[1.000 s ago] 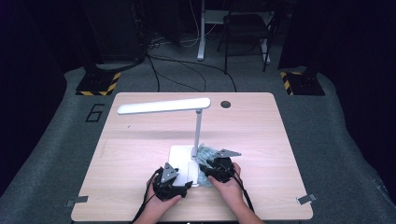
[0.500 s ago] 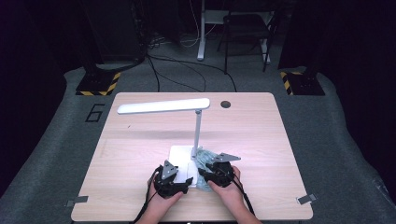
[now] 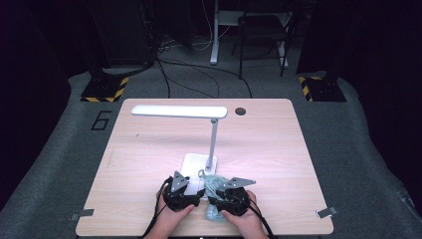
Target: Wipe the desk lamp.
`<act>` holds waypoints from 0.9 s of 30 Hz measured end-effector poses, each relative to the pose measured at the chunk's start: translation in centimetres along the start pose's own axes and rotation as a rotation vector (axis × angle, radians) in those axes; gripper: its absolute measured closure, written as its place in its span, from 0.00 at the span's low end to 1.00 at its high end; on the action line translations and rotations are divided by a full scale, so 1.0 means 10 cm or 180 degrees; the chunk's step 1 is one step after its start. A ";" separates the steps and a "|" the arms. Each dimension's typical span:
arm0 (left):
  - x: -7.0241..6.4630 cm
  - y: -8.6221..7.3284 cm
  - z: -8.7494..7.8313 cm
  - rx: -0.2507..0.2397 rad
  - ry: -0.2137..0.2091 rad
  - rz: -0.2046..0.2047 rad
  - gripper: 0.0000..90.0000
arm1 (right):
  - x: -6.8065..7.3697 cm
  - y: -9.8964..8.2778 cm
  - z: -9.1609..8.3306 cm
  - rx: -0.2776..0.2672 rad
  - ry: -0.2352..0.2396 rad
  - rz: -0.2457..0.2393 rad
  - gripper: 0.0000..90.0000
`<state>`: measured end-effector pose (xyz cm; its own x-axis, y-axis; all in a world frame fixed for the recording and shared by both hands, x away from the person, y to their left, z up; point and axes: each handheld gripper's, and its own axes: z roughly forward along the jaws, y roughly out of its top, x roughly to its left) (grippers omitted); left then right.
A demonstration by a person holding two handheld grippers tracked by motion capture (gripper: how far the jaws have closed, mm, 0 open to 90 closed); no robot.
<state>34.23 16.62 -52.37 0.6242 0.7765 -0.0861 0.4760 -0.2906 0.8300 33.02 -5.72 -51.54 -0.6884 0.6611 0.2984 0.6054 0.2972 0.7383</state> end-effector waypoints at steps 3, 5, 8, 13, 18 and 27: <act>0.00 0.00 0.00 -0.0006 -0.0005 -0.0005 0.26 | 0.00 -0.03 -0.04 0.0028 0.0161 -0.0001 0.72; 0.00 0.00 0.00 -0.0012 -0.0009 -0.0015 0.26 | 0.00 -0.05 -0.09 0.0034 0.0196 0.0000 0.73; 0.01 0.00 0.00 -0.0007 -0.0006 0.0003 0.26 | -0.07 -0.03 -0.24 -0.0176 0.0022 0.0097 0.73; 0.01 0.00 0.00 -0.0001 -0.0006 0.0007 0.26 | -0.20 0.07 -0.31 -0.0441 -0.0193 0.0236 0.73; 0.01 -0.01 0.00 -0.0024 -0.0007 0.0011 0.26 | -0.30 0.26 -0.30 -0.0666 -0.0334 0.0305 0.73; 0.01 -0.01 0.00 -0.0034 -0.0030 0.0004 0.26 | -0.44 0.51 0.00 -0.0684 -0.0457 0.0264 0.68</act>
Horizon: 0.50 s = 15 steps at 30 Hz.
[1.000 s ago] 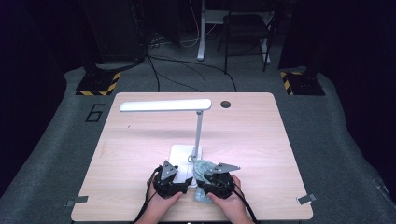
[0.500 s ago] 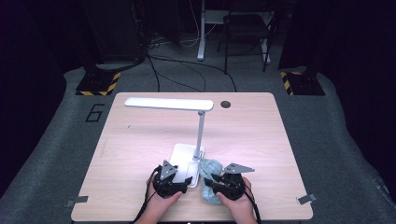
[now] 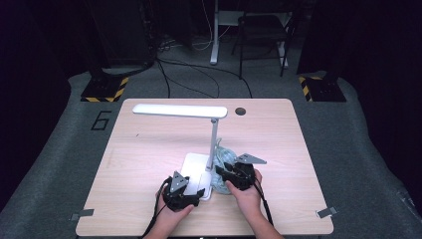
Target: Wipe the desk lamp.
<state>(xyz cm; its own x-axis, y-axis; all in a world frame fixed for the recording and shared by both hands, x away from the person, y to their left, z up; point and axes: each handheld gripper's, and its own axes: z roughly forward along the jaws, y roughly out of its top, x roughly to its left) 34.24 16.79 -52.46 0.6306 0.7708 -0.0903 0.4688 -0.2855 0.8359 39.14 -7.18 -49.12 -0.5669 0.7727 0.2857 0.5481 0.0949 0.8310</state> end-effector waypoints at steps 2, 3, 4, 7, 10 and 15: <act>0.00 0.00 0.00 -0.0010 0.0007 0.0001 0.26 | -0.01 -0.02 0.11 0.0193 -0.0029 -0.0033 0.62; 0.00 0.00 0.00 -0.0005 0.0002 -0.0002 0.26 | -0.02 -0.05 0.16 0.0266 -0.0027 -0.0041 0.59; 0.00 0.00 0.00 -0.0002 0.0000 -0.0002 0.26 | -0.02 -0.06 0.18 0.0287 -0.0018 -0.0021 0.57; 0.00 0.00 0.00 -0.0003 0.0000 -0.0002 0.26 | -0.01 -0.05 0.13 0.0197 -0.0030 -0.0029 0.52; 0.00 0.00 0.00 -0.0002 -0.0003 -0.0003 0.26 | 0.00 -0.03 0.06 0.0084 -0.0118 -0.0165 0.49; 0.00 0.00 0.00 0.0000 -0.0002 -0.0001 0.26 | -0.04 -0.05 0.09 0.0225 -0.0171 -0.0180 0.56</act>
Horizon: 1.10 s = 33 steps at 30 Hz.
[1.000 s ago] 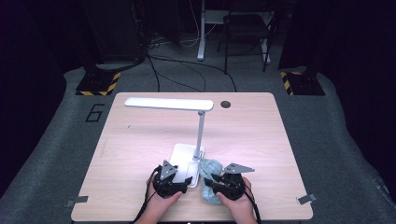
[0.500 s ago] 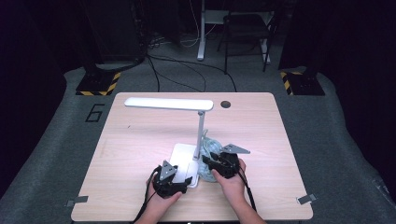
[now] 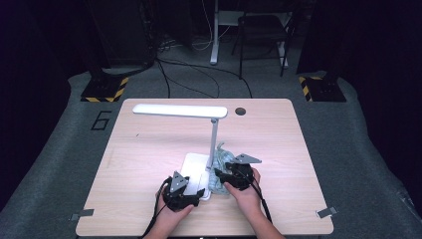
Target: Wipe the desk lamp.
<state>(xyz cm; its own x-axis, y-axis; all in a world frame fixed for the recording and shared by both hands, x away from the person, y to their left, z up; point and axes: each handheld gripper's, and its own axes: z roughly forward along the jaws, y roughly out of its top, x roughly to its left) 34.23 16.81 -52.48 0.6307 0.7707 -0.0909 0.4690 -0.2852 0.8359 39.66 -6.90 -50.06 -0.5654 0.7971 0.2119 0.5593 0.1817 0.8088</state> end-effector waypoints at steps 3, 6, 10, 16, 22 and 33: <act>0.00 0.00 0.00 0.0000 -0.0001 0.0004 0.26 | 0.01 -0.03 0.08 0.0071 0.0115 -0.0019 0.68; 0.01 0.00 0.00 -0.0005 -0.0015 0.0008 0.26 | 0.00 -0.04 0.14 0.0077 0.0175 0.0097 0.72; 0.01 0.00 0.00 -0.0009 -0.0007 0.0009 0.26 | -0.06 -0.05 0.17 0.0075 0.0269 0.0224 0.75; 0.01 0.00 0.00 -0.0005 -0.0018 0.0017 0.27 | -0.11 0.00 0.14 0.0041 0.0452 0.0402 0.80; 0.02 0.00 0.00 -0.0014 -0.0019 0.0021 0.27 | -0.12 0.10 0.03 -0.0100 0.0601 0.0531 0.80; 0.02 0.00 0.00 -0.0015 -0.0022 0.0020 0.27 | 0.03 0.55 -0.39 -0.0472 0.0585 0.0145 0.80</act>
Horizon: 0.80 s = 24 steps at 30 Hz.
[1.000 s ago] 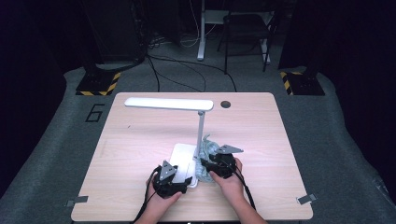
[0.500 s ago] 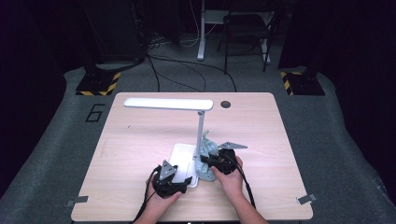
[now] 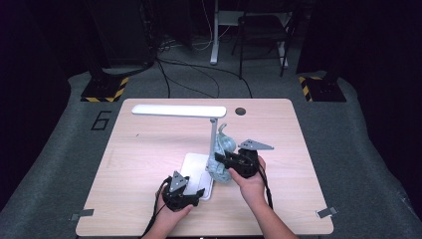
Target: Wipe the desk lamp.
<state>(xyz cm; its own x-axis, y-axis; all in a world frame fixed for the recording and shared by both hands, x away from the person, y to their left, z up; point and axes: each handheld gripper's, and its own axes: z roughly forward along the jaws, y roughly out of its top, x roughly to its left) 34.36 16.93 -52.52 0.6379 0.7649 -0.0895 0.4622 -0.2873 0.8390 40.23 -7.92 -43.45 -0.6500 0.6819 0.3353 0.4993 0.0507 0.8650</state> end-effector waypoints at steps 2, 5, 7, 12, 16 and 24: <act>0.01 0.00 -0.01 0.0027 0.0002 0.0070 0.27 | 0.05 0.10 -0.05 -0.0058 -0.0013 -0.0090 0.79; 0.01 0.00 -0.01 0.0025 -0.0003 0.0055 0.27 | 0.09 0.24 -0.13 -0.0113 0.0000 -0.0143 0.79; 0.01 0.00 -0.01 0.0021 0.0009 0.0076 0.27 | 0.13 0.35 -0.19 -0.0164 0.0005 -0.0190 0.79; 0.00 0.00 0.00 -0.0008 0.0025 0.0032 0.27 | 0.22 0.58 -0.31 -0.0342 0.0025 -0.0295 0.79; 0.00 0.00 0.01 -0.0026 0.0025 0.0006 0.27 | 0.28 0.77 -0.42 -0.0509 0.0055 -0.0332 0.79; 0.00 0.00 0.01 -0.0028 0.0026 0.0011 0.27 | 0.34 0.94 -0.54 -0.0751 0.0204 -0.0207 0.79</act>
<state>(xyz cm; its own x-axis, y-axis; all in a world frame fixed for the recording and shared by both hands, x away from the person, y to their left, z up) 34.40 16.89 -52.56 0.6344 0.7686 -0.0820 0.4544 -0.2850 0.8440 39.68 -9.05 -32.15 -0.7152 0.6347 0.2926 0.3126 -0.0839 0.9462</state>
